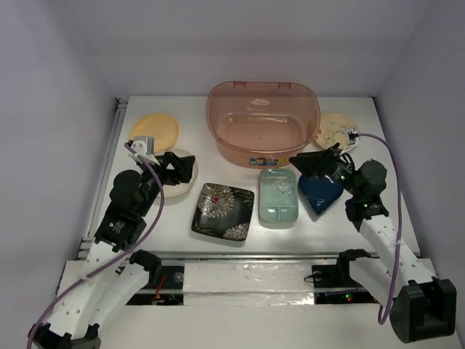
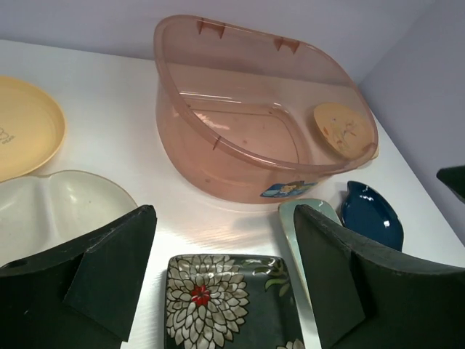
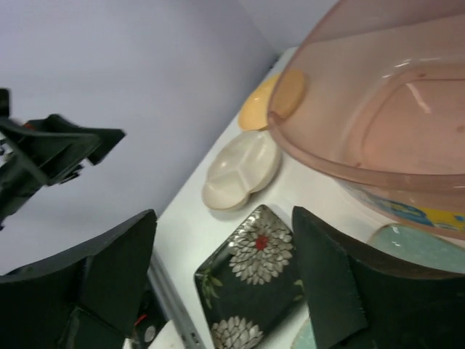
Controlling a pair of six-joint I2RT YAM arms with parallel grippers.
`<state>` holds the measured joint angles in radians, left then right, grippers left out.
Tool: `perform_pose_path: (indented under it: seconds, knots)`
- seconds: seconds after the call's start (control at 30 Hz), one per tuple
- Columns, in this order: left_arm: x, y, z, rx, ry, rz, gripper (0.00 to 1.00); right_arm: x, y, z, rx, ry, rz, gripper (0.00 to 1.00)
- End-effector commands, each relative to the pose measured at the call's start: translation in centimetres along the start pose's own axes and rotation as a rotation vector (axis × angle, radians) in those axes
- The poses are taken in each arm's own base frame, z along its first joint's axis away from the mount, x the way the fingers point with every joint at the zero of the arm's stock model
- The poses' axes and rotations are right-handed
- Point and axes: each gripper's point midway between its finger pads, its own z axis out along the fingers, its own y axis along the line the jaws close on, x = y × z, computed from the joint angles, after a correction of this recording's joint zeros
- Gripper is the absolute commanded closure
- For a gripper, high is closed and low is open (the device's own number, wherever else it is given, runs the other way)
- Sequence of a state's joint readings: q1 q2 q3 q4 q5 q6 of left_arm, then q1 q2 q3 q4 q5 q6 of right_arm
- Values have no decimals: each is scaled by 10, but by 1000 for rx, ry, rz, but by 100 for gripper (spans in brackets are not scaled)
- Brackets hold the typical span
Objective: Place the plates into the plastic bin on the countertop
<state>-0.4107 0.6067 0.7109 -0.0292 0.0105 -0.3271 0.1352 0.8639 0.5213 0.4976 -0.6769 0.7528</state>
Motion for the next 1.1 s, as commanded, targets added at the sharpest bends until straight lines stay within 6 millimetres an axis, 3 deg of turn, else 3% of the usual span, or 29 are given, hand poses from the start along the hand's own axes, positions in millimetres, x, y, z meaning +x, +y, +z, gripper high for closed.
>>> perform_pose_path:
  seconds: [0.0, 0.07, 0.13, 0.23, 0.27, 0.33, 0.37, 0.4, 0.57, 0.77, 0.83, 0.87, 0.97, 1.0, 1.07]
  knots:
    - [-11, 0, 4, -17, -48, -32, 26, -1, 33, -2, -180, -8, -14, 22]
    - [-10, 1, 7, -23, -44, -53, 28, 7, 34, -1, -197, 22, -2, 47]
    - [-7, 2, 9, -31, -38, -71, 33, 7, 35, -2, -197, 24, -5, 83]
    - [-3, 0, 13, -22, -38, -114, 42, 7, 44, -3, -226, 30, -13, 100]
    - [1, 1, 14, -22, -35, -122, 58, 8, 48, -3, -237, 32, -19, 100]
    - [3, 3, 14, -35, -35, -151, 70, 10, 50, -2, -243, 39, -17, 100]
    - [5, 8, 16, -59, -34, -159, 89, 11, 49, -2, -239, 40, -19, 100]
    - [12, 13, 16, -92, -9, -176, 100, 14, 49, -1, -242, 49, -14, 100]
    - [22, 40, 7, -242, -8, -230, 100, 23, 43, 0, -230, 72, 4, 100]
    - [51, 76, -4, -422, 29, -278, 100, 29, 32, 1, -189, 83, 15, 99]
    - [64, 89, -7, -466, 43, -298, 91, 30, 28, 2, -171, 78, 23, 93]
    - [68, 93, -8, -474, 44, -308, 75, 30, 28, 2, -170, 79, 24, 91]
    - [85, 114, -11, -518, 52, -346, 50, 32, 26, 3, -165, 80, 26, 81]
    - [92, 127, -14, -554, 54, -367, 47, 31, 25, 3, -162, 78, 27, 79]
    - [99, 132, -14, -561, 67, -392, 46, 33, 23, 3, -156, 78, 29, 74]
